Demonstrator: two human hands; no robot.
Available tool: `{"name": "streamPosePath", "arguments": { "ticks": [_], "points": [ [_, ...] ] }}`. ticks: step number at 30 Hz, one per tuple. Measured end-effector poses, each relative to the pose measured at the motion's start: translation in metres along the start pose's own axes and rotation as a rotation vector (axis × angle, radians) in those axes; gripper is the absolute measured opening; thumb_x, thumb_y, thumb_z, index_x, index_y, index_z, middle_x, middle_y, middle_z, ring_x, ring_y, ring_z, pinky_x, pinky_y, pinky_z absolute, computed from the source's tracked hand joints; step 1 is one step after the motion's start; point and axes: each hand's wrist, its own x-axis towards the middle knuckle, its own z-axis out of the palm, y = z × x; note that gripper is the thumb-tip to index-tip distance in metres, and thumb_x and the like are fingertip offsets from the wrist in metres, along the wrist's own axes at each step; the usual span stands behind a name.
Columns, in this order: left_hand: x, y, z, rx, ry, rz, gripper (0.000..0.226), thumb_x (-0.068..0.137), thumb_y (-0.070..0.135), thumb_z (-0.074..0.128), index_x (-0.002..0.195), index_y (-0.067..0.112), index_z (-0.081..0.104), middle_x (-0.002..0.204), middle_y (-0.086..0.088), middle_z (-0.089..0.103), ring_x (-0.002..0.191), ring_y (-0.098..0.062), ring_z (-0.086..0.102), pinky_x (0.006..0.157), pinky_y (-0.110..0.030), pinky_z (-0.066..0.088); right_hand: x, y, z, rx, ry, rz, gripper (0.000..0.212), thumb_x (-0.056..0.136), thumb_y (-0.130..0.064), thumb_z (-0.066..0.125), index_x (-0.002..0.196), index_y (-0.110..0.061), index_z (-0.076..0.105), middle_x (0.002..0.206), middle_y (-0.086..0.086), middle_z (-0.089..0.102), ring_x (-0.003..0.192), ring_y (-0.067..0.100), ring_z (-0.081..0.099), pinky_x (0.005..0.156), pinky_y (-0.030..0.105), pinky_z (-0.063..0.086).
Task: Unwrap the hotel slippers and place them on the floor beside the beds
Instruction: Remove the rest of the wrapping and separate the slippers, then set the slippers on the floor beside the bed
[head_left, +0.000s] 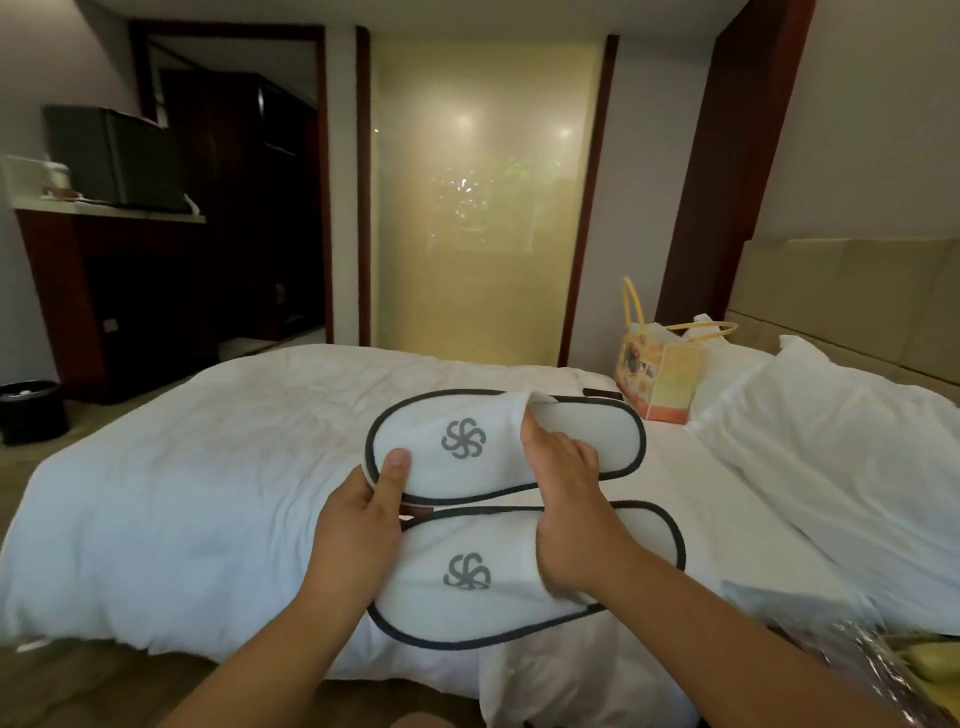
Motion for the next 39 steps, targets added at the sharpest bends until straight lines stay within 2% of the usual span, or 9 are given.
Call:
{"name": "streamPosePath", "arguments": {
  "ticks": [9,13,17,20,27,31,34,36,39],
  "points": [
    [-0.035,0.029,0.01,-0.015,0.003,0.001,0.05,0.089,0.07,0.04,0.091,0.029,0.07,0.078,0.011,0.076,0.074,-0.008,0.071,0.062,-0.026,0.052,-0.032,0.003,-0.038,0.146,0.09,-0.06,0.081,0.087,-0.012,0.052,0.141,-0.055,0.01,0.109,-0.007,0.049,0.107,0.022,0.048,0.089,0.031,0.039],
    [-0.048,0.033,0.01,0.047,0.034,0.018,0.061,0.092,0.069,0.032,0.087,0.021,0.068,0.075,0.002,0.074,0.072,-0.015,0.07,0.06,-0.029,0.051,-0.033,-0.001,-0.046,0.252,0.033,0.014,0.037,0.087,-0.01,0.052,0.119,-0.026,0.062,0.101,0.002,0.066,0.098,0.025,0.059,0.088,0.041,0.052],
    [-0.048,0.034,-0.001,0.076,0.081,0.088,0.068,0.093,0.069,0.022,0.082,0.02,0.067,0.073,0.001,0.072,0.073,-0.014,0.068,0.062,-0.027,0.048,-0.026,-0.002,-0.043,0.185,-0.051,0.041,0.024,0.083,0.002,0.056,0.095,-0.008,0.074,0.099,0.01,0.07,0.097,0.03,0.063,0.086,0.04,0.053],
    [-0.038,0.024,-0.015,0.059,0.052,0.016,0.064,0.095,0.067,0.02,0.088,0.025,0.068,0.08,0.002,0.073,0.078,-0.015,0.069,0.064,-0.028,0.05,-0.021,-0.014,-0.033,0.242,0.04,-0.11,0.04,0.075,0.01,0.061,0.052,-0.022,0.051,0.061,-0.012,0.052,0.062,0.011,0.05,0.07,0.032,0.042],
    [-0.006,-0.043,-0.05,0.033,-0.029,-0.279,0.068,0.093,0.07,0.023,0.088,0.025,0.073,0.071,0.004,0.076,0.06,-0.013,0.072,0.051,-0.023,0.053,0.005,-0.038,0.029,0.333,0.046,-0.234,0.033,0.062,-0.004,0.048,0.055,-0.025,0.024,0.053,-0.013,0.029,0.056,0.008,0.034,0.077,0.03,0.033],
    [0.015,-0.102,-0.072,0.072,-0.037,-0.465,0.047,0.093,0.055,0.05,0.122,0.019,0.057,0.114,-0.01,0.068,0.09,-0.022,0.068,0.071,-0.037,0.058,0.034,-0.035,0.086,0.194,-0.265,-0.263,0.018,0.064,-0.009,0.042,0.056,-0.019,0.03,0.056,0.002,0.038,0.06,0.02,0.038,0.069,0.035,0.033],
    [0.026,-0.127,-0.091,0.23,0.039,-0.142,0.06,0.082,0.055,0.067,0.134,0.038,0.044,0.135,0.013,0.044,0.112,-0.006,0.053,0.093,-0.028,0.047,0.049,-0.032,0.134,0.071,-0.478,-0.297,0.013,0.06,-0.017,0.044,0.056,-0.02,0.033,0.068,-0.001,0.043,0.073,0.02,0.041,0.073,0.035,0.027],
    [0.032,-0.13,-0.091,0.316,-0.085,0.117,0.056,0.078,0.065,0.064,0.128,0.047,0.046,0.125,0.033,0.043,0.115,0.007,0.045,0.091,-0.014,0.039,0.057,-0.03,0.175,0.025,-0.598,-0.335,0.006,0.061,-0.02,0.05,0.057,-0.024,0.047,0.08,-0.006,0.05,0.085,0.016,0.044,0.073,0.033,0.018],
    [0.043,-0.152,-0.071,0.535,-0.316,0.241,0.068,0.07,0.074,0.061,0.129,0.047,0.043,0.121,0.029,0.05,0.112,0.006,0.041,0.094,-0.019,0.038,0.061,-0.025,0.243,-0.125,-0.73,-0.497,0.014,0.074,-0.028,0.052,0.06,-0.03,0.051,0.092,-0.005,0.064,0.095,0.018,0.052,0.075,0.034,0.021]
  ]
}}
